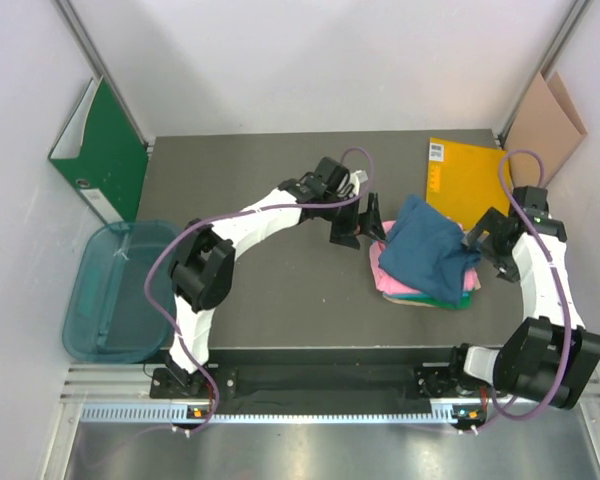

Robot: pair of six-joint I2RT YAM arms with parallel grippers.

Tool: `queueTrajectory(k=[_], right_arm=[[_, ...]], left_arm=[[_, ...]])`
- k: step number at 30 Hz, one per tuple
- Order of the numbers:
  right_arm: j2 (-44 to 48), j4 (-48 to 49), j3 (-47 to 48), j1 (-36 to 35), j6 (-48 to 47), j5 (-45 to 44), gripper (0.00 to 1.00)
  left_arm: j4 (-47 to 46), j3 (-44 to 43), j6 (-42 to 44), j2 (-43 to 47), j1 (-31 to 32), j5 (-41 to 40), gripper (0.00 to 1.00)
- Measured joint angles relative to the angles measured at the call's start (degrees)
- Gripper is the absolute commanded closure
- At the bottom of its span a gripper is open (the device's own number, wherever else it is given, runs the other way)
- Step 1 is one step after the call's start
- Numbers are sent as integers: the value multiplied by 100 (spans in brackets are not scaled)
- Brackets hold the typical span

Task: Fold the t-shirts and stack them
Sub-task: Put the neatly folded tshirt into the corner of the board with the right arm, then smooth out wrinkles on the folded tshirt

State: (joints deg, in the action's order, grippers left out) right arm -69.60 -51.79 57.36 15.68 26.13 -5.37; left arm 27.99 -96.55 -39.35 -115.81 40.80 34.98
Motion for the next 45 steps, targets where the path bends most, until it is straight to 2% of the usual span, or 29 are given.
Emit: queueTrajectory(k=[3,5,6,8,9,10,12,16,17,19,20,23,25,30,36,45], right_arm=[[-140,271,-42,175,-70,435,0],[-199,459,-87,192,-107,675,1],[-221,544,-116,199,-114,767,8],[-317,728,-166,212,-153,990,11],[-380,820,-190,216,-166,1097,14],[-442,863,-195,219,-162,1174,17],[-584,997,-227,221,-166,1353,31],[-748,1143,-236,227,-173,1631,49],[-763,1189,-238,232,-164,1696,58],[-800,1261,-238,240,-181,1803,67],[-822,1290,-238,245,-186,1858,73],[-870,1322,-236,249,-203,1939,80],[-870,1322,-234,251,-210,1965,79],[-870,1235,-94,256,-262,2068,71],[-870,1158,505,258,-323,2365,64],[-1180,1276,852,258,-505,2839,62]], left_arm=[[-42,-13,-63,-7,149,57,9],[-98,-39,-96,-9,227,92,16],[-114,-59,-109,-9,251,120,20],[-131,-83,-125,-22,286,131,26],[-155,-107,-142,-39,299,146,32],[-168,-131,-153,-66,315,151,42],[-205,-195,-181,-157,345,168,49],[-238,-291,-199,-396,409,177,69],[-232,-302,-212,-450,435,188,81],[-232,-317,-223,-544,494,212,97],[-232,-330,-221,-588,527,221,100],[-225,-358,-208,-682,599,234,100],[-225,-358,-208,-684,619,225,100],[-190,-363,-208,-680,614,201,100],[-4,-363,-201,-442,649,96,100],[37,-363,-203,-68,1008,-22,100]])
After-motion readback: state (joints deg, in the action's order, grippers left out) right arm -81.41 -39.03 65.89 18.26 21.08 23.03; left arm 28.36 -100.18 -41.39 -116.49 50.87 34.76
